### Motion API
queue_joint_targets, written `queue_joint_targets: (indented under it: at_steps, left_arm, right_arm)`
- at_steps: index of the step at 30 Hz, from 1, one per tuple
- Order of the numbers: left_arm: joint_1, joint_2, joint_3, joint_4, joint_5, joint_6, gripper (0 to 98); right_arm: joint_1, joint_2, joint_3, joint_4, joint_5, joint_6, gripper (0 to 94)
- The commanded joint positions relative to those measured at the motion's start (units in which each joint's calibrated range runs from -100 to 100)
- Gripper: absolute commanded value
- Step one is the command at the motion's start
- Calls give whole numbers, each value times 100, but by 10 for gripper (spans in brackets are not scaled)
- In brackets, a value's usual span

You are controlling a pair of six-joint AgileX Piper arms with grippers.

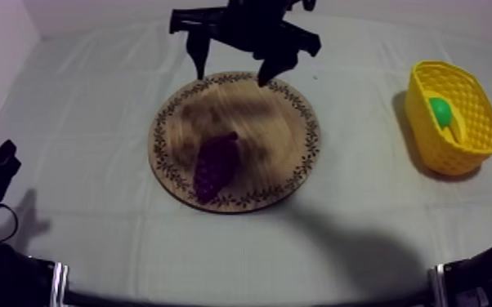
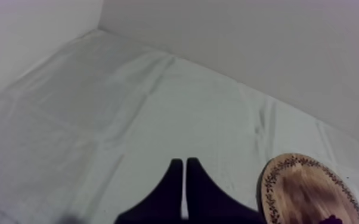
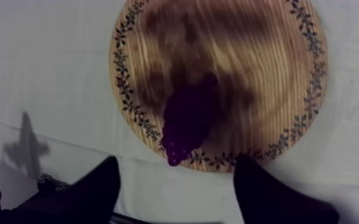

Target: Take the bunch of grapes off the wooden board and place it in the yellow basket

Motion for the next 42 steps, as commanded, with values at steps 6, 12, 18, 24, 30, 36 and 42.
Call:
queue_joint_targets:
  at_steps: [6, 12, 18, 24, 30, 36, 42]
  left_arm:
    - [2, 2, -4, 1, 0, -1, 0]
    - [2, 2, -4, 1, 0, -1, 0]
    - [2, 2, -4, 1, 0, -1, 0]
    - [2, 2, -4, 1, 0, -1, 0]
    - [2, 2, -4, 1, 0, -1, 0]
    - [2, 2, -4, 1, 0, -1, 0]
    - [2, 2, -4, 1, 0, -1, 0]
  right_arm:
    - [7, 100, 370, -121, -133, -125, 668]
    - [-29, 439, 732, -263, -346, -137, 722]
    - [-85, 850, 753, -320, -449, -137, 731]
    - [-140, 1295, 569, -329, -515, -142, 731]
    - [-167, 1748, 380, -380, -613, -129, 731]
    - [-203, 2131, 223, -442, -796, -87, 726]
    - [-244, 2441, -117, -453, -824, -74, 721]
